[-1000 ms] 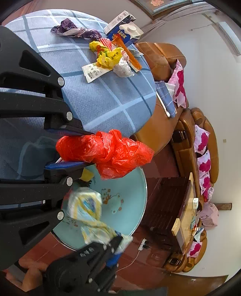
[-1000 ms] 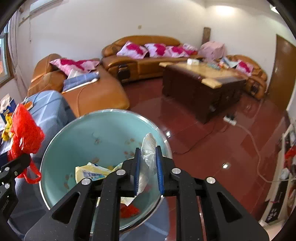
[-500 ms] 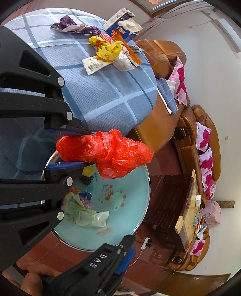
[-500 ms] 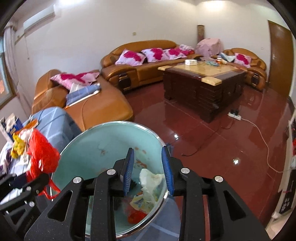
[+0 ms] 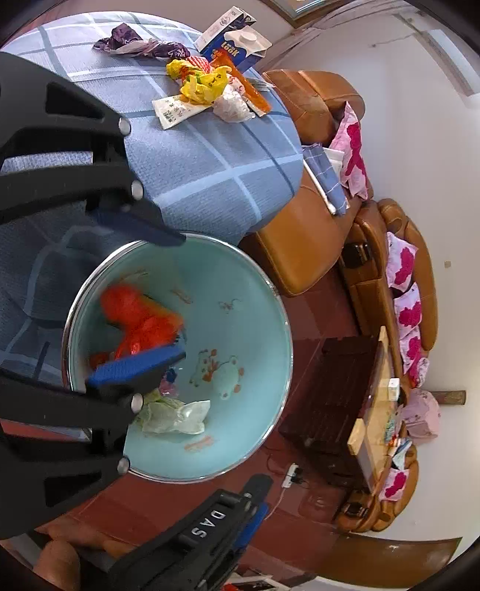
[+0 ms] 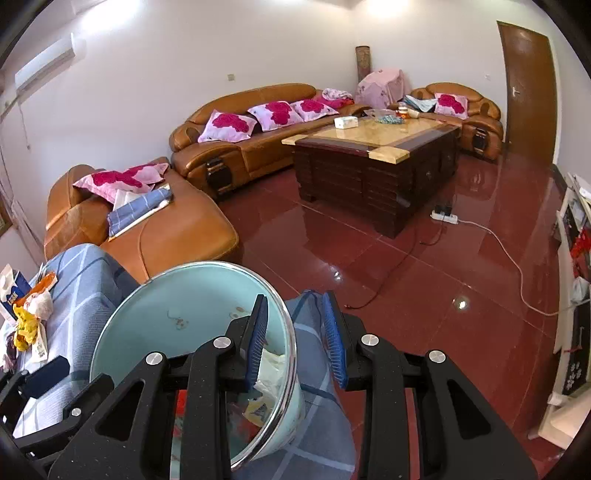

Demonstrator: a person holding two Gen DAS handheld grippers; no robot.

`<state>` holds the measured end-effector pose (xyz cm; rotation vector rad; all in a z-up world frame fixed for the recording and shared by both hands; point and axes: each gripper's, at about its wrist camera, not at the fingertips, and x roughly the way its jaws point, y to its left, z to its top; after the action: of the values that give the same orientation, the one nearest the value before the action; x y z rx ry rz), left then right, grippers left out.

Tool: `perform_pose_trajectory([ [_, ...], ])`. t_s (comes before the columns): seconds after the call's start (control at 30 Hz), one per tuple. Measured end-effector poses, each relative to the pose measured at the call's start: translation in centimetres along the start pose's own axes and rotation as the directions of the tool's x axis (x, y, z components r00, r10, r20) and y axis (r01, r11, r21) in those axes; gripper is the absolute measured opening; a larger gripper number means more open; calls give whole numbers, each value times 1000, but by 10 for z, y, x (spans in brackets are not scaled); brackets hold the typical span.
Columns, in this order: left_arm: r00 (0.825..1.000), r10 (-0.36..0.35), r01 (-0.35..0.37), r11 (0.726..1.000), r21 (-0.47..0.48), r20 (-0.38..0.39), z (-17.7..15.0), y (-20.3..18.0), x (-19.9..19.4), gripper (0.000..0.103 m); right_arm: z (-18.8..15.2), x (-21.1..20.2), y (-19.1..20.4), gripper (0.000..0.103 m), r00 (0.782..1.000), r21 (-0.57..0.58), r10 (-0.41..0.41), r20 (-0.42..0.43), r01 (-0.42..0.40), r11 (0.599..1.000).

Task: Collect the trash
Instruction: 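Open the left tool over the light-blue bucket to drop the red bag, then grasp the purple candy wrapper with the left tool while the right grasps the yellow wrapper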

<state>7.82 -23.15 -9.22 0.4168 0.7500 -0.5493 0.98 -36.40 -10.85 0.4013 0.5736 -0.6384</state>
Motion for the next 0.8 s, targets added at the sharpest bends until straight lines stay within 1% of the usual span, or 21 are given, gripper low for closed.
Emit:
perform_pose_trajectory([
  [0.03, 1000, 4, -4, 1000, -1, 6, 0, 0, -2, 68, 0, 0, 0, 31, 1000, 0, 1, 1, -1, 1000],
  [0.07, 1000, 10, -10, 1000, -1, 10, 1, 0, -3, 70, 1, 0, -1, 31, 1000, 2, -1, 1, 1, 1000],
  [0.17, 1000, 15, -15, 1000, -14, 18, 2, 3, -8, 70, 2, -2, -4, 31, 1000, 12, 0, 4, 0, 1000],
  [0.27, 1000, 27, -26, 999, -48, 15, 2, 15, -12, 71, 2, -4, -2, 31, 1000, 3, 9, 9, -9, 1000],
  [0.37, 998, 64, -64, 995, -79, 7, -1, 29, -17, 73, 2, -6, 2, 32, 1000, -13, 20, 12, -20, 1000],
  [0.5, 995, 98, -98, 985, -141, -8, -11, 57, -20, 75, -1, -7, 7, 43, 999, -34, 34, 5, -34, 999],
  [0.63, 993, 118, -121, 974, -190, -27, -18, 79, -23, 75, -9, -12, 23, 47, 999, -108, 52, 1, -51, 993],
  [0.67, 992, 119, -123, 972, -198, -32, -20, 84, -23, 75, -11, -13, 27, 50, 999, -123, 54, 0, -53, 991],
  [0.73, 992, 119, -125, 969, -212, -41, -28, 93, -24, 76, -15, -17, 34, 63, 998, -152, 59, 3, -58, 987],
  [0.8, 990, 126, -136, 963, -232, -57, -35, 106, -25, 76, -19, -19, 41, 67, 998, -168, 65, 5, -63, 984],
])
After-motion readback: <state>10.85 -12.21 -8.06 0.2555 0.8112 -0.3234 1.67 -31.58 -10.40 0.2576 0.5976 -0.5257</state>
